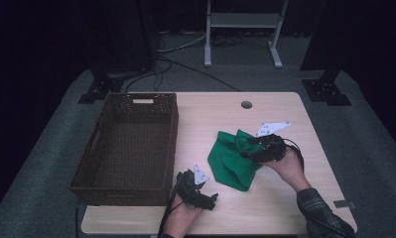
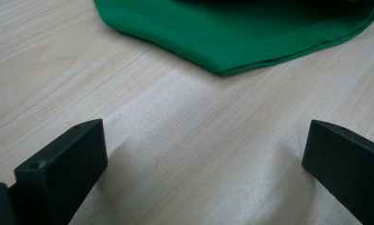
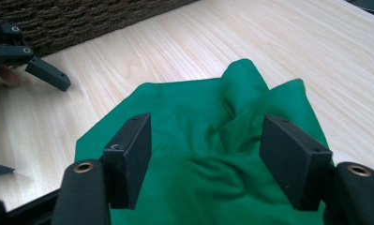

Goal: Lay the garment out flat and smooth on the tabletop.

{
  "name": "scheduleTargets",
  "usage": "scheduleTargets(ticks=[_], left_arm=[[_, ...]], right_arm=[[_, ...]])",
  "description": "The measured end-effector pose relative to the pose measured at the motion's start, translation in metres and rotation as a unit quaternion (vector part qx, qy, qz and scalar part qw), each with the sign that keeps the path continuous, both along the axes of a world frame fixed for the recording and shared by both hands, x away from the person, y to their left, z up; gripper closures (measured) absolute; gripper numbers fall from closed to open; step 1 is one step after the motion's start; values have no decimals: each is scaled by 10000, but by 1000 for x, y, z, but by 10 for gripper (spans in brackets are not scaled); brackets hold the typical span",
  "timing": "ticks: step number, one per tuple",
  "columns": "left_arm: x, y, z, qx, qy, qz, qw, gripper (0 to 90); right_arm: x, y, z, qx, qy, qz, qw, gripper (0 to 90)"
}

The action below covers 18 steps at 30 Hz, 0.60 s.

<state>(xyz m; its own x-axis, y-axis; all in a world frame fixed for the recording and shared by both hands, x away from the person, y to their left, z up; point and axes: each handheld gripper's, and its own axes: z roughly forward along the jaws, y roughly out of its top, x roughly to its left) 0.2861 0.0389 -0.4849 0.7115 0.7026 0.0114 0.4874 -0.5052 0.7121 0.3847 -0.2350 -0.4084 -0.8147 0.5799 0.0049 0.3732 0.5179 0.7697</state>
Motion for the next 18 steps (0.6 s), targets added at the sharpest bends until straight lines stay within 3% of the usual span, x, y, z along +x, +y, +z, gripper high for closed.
scheduleTargets(ticks=[18], left_arm=[[0,0,0,-1,5,1,10000,0]], right_arm=[[12,15,0,-74,38,35,10000,377]])
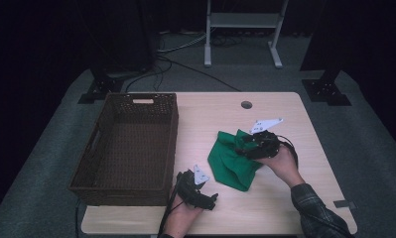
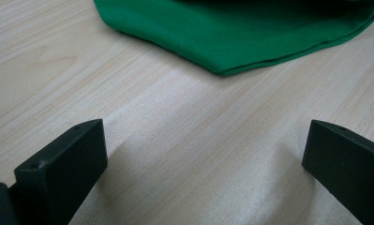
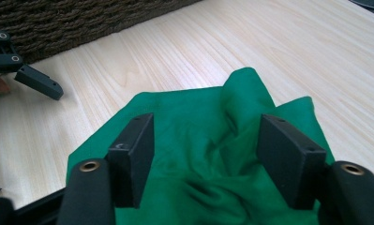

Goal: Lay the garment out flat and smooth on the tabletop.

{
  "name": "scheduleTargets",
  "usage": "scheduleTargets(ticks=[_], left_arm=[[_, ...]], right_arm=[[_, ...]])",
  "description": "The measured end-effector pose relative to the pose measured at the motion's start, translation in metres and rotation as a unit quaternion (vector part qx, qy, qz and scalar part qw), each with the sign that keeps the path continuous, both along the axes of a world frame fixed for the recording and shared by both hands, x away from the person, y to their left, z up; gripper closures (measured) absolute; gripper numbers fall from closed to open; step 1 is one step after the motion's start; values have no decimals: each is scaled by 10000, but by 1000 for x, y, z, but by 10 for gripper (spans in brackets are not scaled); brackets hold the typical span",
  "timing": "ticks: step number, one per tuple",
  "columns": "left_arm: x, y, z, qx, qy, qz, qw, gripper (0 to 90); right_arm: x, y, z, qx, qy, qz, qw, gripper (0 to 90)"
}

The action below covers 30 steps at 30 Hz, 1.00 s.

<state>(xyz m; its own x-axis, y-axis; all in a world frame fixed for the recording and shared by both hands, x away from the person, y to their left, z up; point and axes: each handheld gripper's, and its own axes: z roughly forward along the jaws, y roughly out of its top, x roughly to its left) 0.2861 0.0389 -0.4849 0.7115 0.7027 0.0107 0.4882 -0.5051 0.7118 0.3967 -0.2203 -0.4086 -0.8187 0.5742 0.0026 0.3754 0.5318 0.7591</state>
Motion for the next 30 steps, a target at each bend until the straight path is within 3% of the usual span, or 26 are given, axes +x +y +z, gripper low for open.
scheduleTargets(ticks=[30], left_arm=[[0,0,0,-1,0,-31,10000,0]], right_arm=[[18,38,-12,-198,212,151,9995,472]])
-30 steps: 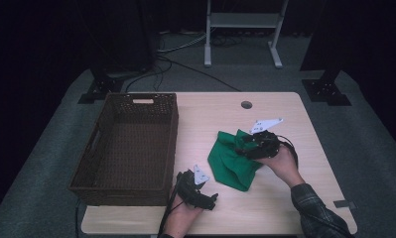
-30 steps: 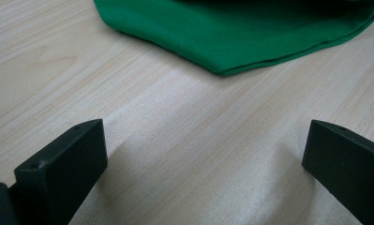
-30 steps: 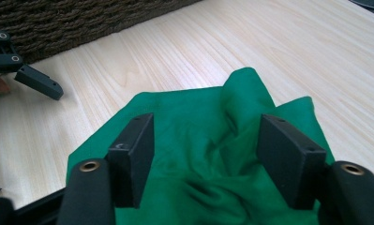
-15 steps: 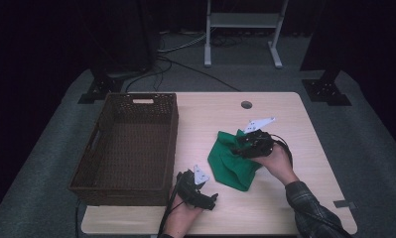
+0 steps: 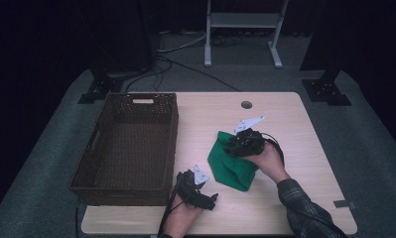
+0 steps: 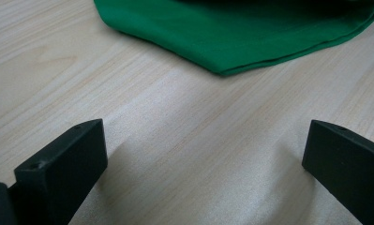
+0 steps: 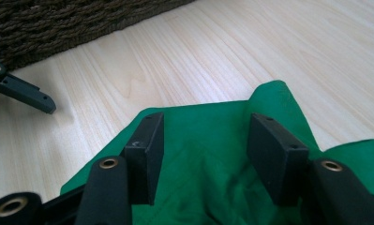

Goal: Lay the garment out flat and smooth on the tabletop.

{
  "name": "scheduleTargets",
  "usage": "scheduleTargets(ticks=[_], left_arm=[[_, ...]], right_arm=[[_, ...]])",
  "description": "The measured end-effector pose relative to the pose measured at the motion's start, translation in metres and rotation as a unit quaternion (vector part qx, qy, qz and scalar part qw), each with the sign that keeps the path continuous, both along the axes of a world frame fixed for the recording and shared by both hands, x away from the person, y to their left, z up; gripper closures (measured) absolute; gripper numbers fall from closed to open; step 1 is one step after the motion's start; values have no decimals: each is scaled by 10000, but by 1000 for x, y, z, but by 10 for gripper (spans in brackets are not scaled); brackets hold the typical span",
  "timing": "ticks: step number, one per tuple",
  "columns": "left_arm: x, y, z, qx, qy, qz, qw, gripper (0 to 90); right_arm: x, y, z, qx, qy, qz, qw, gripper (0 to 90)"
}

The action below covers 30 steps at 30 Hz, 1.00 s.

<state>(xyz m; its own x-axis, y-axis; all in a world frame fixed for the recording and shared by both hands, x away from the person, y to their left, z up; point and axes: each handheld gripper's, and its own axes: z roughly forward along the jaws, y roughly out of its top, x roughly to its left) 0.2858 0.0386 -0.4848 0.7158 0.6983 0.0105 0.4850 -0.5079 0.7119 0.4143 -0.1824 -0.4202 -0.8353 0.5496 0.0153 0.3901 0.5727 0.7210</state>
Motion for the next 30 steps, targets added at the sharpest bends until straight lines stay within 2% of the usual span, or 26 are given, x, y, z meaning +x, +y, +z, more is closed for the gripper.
scheduleTargets(ticks=[9,21,30], left_arm=[[0,0,0,-1,0,-1,10000,0],[0,0,0,-7,-6,1,10000,0],[0,0,0,5,-6,-4,10000,0]], right_arm=[[4,8,-4,-12,117,-7,9999,490],[6,22,-9,-272,179,158,9993,601],[10,29,-16,-464,256,160,9985,626]])
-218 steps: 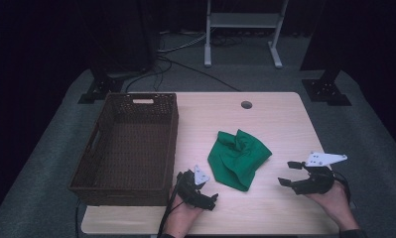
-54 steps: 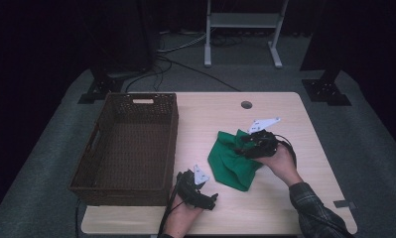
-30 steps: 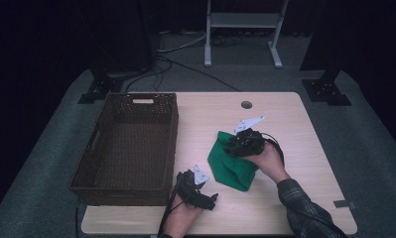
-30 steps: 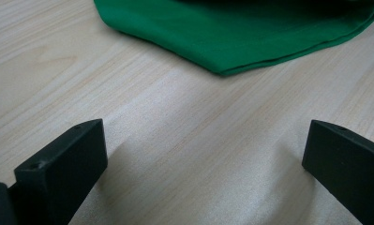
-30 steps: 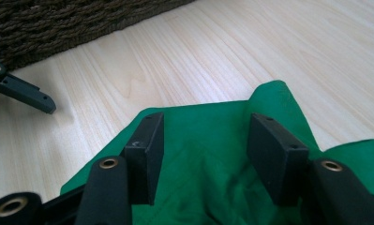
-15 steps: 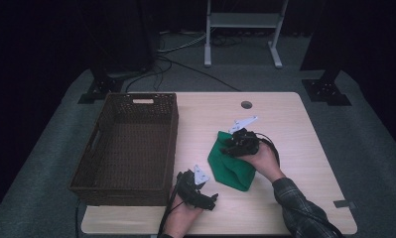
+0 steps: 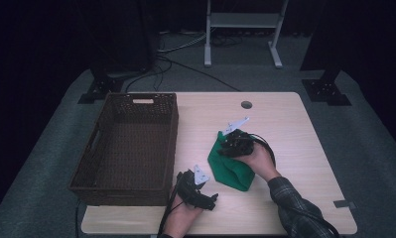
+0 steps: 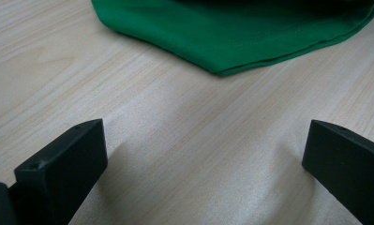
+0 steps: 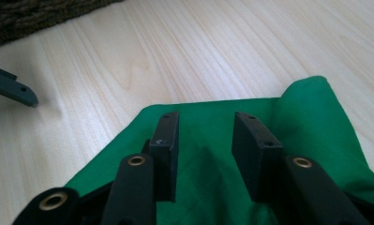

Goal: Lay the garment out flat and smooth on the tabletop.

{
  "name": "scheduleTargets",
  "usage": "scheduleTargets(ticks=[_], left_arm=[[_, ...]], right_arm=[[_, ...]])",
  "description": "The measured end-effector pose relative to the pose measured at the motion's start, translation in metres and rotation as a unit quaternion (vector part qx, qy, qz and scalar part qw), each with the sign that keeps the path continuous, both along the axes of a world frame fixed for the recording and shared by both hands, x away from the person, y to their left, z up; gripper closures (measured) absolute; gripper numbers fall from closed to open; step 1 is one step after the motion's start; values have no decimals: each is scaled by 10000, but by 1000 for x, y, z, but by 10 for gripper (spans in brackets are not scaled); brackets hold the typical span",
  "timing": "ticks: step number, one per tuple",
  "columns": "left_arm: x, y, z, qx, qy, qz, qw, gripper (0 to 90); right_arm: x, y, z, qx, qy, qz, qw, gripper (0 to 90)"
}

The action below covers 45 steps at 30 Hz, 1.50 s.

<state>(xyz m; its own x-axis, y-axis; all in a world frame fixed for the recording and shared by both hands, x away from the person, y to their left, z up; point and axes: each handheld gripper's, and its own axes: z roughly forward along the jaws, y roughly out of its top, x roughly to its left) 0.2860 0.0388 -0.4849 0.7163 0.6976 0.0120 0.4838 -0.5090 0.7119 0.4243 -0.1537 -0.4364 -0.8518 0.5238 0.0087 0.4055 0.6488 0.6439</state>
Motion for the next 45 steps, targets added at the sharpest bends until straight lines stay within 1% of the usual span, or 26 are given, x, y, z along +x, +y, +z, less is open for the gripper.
scheduleTargets(ticks=[5,14,21,24,32,34,37,40,45], left_arm=[[0,0,0,3,1,-1,10000,0],[0,0,0,-4,3,2,10000,0],[0,0,0,-11,4,4,10000,0],[0,0,0,-7,5,2,10000,0],[0,0,0,-9,5,3,10000,0],[0,0,0,-15,5,5,10000,0],[0,0,0,-8,5,2,10000,0],[0,0,0,6,3,-3,10000,0],[0,0,0,4,2,-1,10000,0]], right_arm=[[3,2,-5,-152,43,-15,9999,641],[6,5,-12,-301,147,-47,9994,657],[8,7,-17,-450,158,-58,9988,674],[8,7,-20,-498,151,-46,9986,700],[8,7,-20,-429,214,-15,9988,851],[8,6,-19,-402,250,-18,9989,871],[8,3,-17,-320,298,-38,9990,878],[8,0,-12,-226,301,-47,9993,878],[5,-5,-6,-139,268,-41,9995,879]])
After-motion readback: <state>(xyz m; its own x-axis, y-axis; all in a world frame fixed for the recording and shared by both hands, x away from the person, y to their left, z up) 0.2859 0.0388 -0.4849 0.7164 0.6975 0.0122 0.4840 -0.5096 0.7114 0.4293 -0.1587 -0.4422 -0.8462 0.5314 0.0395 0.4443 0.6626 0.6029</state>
